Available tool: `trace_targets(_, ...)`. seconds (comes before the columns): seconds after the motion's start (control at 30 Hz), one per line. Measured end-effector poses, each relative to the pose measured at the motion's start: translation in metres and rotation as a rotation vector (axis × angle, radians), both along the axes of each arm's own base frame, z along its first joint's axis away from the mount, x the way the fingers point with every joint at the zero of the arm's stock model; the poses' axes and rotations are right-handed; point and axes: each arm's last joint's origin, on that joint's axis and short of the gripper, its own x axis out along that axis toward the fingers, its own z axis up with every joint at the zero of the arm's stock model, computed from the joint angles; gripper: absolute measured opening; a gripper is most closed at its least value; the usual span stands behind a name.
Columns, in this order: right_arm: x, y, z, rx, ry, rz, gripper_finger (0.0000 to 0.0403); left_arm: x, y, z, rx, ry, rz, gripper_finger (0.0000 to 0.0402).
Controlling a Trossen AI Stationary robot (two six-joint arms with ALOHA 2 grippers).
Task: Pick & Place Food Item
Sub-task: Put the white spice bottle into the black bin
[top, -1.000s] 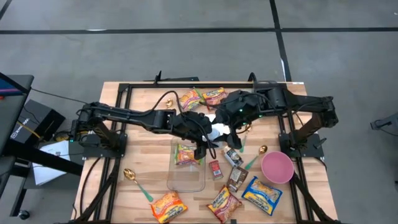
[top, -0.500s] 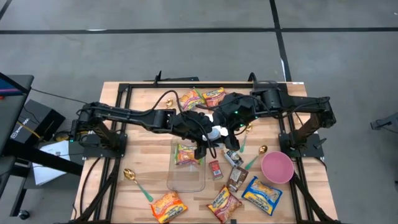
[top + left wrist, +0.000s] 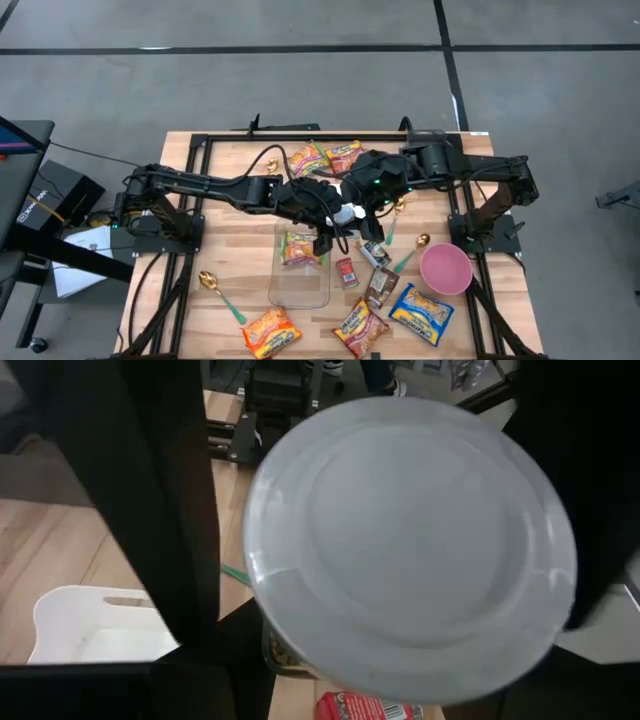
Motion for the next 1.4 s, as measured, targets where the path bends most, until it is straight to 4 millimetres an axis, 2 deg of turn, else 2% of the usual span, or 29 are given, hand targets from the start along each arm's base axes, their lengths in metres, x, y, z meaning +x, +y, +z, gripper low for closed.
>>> trace_targets(0.27,0.001,0.000,-0.001,-0.003,-0.001,0.003,0.0197,0.000,0.000,0.000,-0.002,0.003,0.002,0.0195)
trace_targets(0.6,0.001,0.000,-0.001,-0.010,-0.002,0.001,0.0197,0.000,0.000,-0.001,-0.005,0.009,0.002,0.0201)
trace_targets(0.83,-0.001,-0.003,-0.001,-0.027,0.018,-0.021,0.0197,-0.005,0.002,-0.006,0.067,0.079,0.013,0.0348)
trace_targets(0.97,-0.008,-0.005,0.001,-0.059,0.033,-0.056,0.0197,-0.010,0.004,-0.010,0.104,0.151,0.018,0.0385)
trace_targets(1.1,-0.024,-0.008,0.014,-0.098,0.000,-0.123,0.0197,-0.015,0.006,-0.014,0.115,0.215,0.015,0.0387)
trace_targets(1.27,-0.051,-0.010,0.032,-0.186,-0.118,-0.278,0.0197,-0.025,0.008,-0.012,0.130,0.267,0.021,0.0364)
trace_targets(1.4,-0.075,-0.012,0.031,-0.188,-0.188,-0.419,0.0197,-0.037,0.010,-0.003,0.156,0.255,0.059,0.0343)
